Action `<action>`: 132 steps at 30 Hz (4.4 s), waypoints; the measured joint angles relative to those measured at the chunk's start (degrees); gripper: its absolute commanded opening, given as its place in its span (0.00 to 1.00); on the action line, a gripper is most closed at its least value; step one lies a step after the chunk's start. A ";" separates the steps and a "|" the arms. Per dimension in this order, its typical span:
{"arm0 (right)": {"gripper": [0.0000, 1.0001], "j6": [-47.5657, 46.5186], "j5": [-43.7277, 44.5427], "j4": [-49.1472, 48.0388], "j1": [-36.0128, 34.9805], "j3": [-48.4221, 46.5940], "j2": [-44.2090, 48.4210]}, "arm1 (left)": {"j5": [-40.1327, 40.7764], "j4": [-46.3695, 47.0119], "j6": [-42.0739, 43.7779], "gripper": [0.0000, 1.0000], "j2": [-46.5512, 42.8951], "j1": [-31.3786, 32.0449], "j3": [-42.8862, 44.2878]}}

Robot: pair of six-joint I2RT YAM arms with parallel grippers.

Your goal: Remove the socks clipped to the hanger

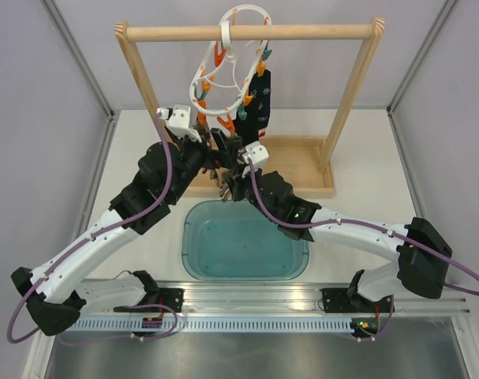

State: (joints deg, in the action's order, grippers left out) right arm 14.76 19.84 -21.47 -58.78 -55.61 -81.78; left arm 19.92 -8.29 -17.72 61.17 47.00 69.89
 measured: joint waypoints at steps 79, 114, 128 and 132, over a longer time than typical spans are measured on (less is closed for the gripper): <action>0.01 -1.57 1.73 0.15 -5.14 2.80 3.85 | 11.39 4.07 -4.02 1.00 8.90 0.39 4.96; 0.01 -5.77 23.65 21.16 -22.08 0.68 16.61 | 8.81 -7.98 9.18 1.00 -18.62 0.50 -10.54; 0.01 6.67 24.13 24.96 -24.24 9.40 13.05 | 14.53 -8.87 14.23 1.00 -25.64 0.48 -19.32; 0.01 8.63 25.11 22.49 -24.22 11.54 12.15 | 14.53 -8.41 14.36 1.00 -25.24 0.48 -19.43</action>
State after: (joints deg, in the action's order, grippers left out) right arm 23.40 44.95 1.02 -83.00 -44.07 -69.63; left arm 34.46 -16.71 -3.36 35.92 47.48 50.46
